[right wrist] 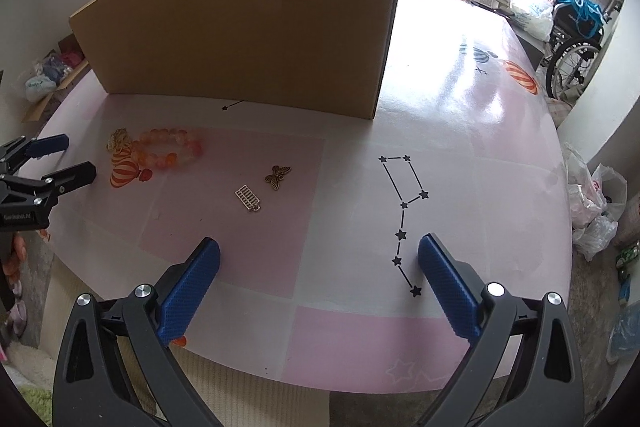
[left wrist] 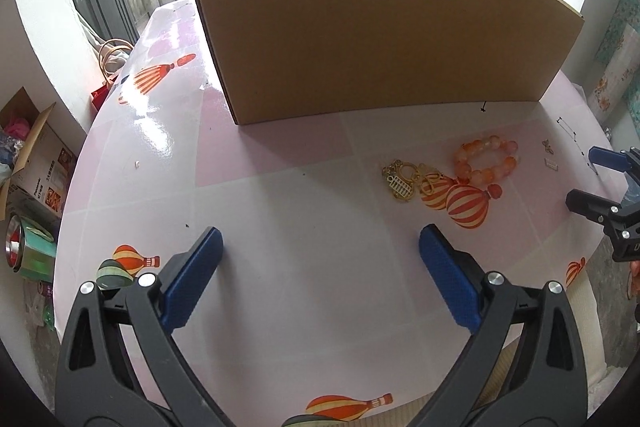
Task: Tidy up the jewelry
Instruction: 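Withdraw both tools from the box toward the remaining jewelry, then lower the right tool onto the small gold rectangular charm and close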
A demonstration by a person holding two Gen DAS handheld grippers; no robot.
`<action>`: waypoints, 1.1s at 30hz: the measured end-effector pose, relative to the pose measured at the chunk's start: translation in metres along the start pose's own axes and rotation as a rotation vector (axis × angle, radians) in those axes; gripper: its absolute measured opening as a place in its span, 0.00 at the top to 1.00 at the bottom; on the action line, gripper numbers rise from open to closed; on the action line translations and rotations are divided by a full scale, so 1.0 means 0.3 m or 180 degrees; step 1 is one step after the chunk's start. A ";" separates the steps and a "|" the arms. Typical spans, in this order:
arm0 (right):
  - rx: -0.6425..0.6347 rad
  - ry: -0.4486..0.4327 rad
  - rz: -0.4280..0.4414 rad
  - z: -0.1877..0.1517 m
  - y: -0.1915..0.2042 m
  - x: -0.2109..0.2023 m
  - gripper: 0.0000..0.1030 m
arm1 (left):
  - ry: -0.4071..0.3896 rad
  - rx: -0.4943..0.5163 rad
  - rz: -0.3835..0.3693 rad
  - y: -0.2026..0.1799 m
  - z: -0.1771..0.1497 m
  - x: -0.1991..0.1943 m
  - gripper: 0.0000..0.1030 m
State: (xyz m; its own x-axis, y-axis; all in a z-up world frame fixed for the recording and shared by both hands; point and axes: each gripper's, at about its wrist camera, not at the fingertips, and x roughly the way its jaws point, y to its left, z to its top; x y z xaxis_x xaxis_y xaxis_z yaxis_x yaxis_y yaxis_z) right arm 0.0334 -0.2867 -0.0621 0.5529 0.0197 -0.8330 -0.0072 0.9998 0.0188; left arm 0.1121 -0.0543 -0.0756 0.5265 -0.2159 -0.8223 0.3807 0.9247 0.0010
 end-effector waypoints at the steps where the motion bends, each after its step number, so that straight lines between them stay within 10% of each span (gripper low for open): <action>1: -0.0022 -0.0002 0.0012 -0.002 0.000 -0.002 0.06 | 0.0006 -0.0007 0.0004 0.001 0.001 0.000 0.08; 14: -0.0201 -0.0093 0.0138 -0.015 -0.007 0.000 0.07 | -0.0039 0.0152 -0.0080 0.026 0.000 0.007 0.07; 26: -0.0309 -0.0348 0.0663 -0.007 -0.013 -0.034 0.47 | -0.0407 0.0536 -0.0621 0.035 0.013 -0.041 0.09; 33: -0.0636 -0.0375 0.0954 0.002 0.017 -0.026 0.76 | -0.0459 0.0724 -0.0856 0.000 0.028 -0.061 0.46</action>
State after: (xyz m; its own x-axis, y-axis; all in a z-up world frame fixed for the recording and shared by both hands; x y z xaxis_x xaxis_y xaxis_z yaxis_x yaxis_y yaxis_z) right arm 0.0295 -0.2818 -0.0552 0.5935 0.3224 -0.7375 -0.3392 0.9311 0.1341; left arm 0.1090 -0.0532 -0.0558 0.4801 -0.4984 -0.7219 0.6704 0.7392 -0.0645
